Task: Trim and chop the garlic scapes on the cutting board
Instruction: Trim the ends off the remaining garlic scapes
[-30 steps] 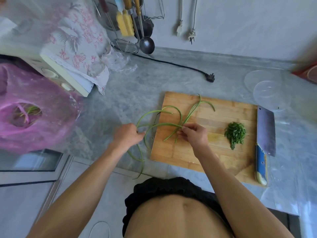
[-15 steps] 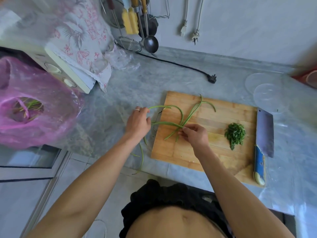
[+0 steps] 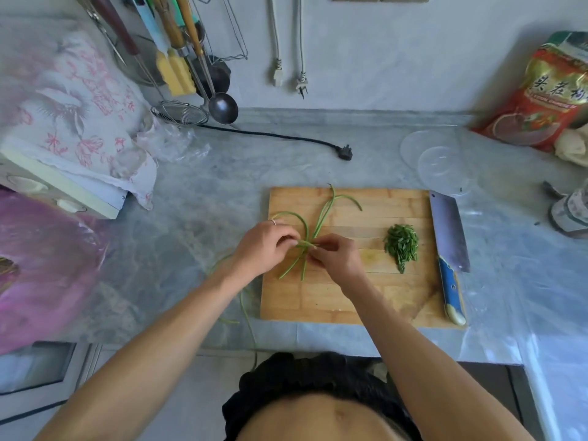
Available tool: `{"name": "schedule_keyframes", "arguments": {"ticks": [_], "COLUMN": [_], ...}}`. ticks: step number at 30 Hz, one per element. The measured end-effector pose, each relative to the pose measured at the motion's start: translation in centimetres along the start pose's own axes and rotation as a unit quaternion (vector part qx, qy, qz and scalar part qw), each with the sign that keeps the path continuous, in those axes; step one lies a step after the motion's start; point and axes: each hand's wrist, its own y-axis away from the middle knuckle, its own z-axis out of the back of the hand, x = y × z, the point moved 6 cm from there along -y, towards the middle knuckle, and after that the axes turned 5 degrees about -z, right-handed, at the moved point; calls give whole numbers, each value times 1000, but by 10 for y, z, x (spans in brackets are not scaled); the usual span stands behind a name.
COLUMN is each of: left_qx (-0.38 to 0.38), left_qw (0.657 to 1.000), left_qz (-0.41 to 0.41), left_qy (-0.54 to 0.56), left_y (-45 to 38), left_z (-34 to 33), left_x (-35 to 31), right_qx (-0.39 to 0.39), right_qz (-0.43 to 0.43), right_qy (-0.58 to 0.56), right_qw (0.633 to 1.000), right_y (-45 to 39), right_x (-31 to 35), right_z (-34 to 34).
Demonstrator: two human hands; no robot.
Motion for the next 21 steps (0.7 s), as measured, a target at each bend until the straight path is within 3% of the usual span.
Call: {"name": "schedule_keyframes", "arguments": {"ticks": [6, 14, 21], "left_qx": [-74, -40, -12], "left_qw": [995, 997, 999], "left_qz": [16, 18, 25], "left_qy": [59, 64, 34], "left_y": [15, 21, 18], "left_z": [0, 0, 12], "left_x": [10, 15, 25], "right_qx": [22, 21, 33], "right_qz": [32, 51, 12], "right_qy": [-3, -15, -78], "right_qw": [999, 998, 996], "right_y": [4, 5, 2], "right_x": [-2, 3, 13], "right_z": [-14, -20, -29]}}
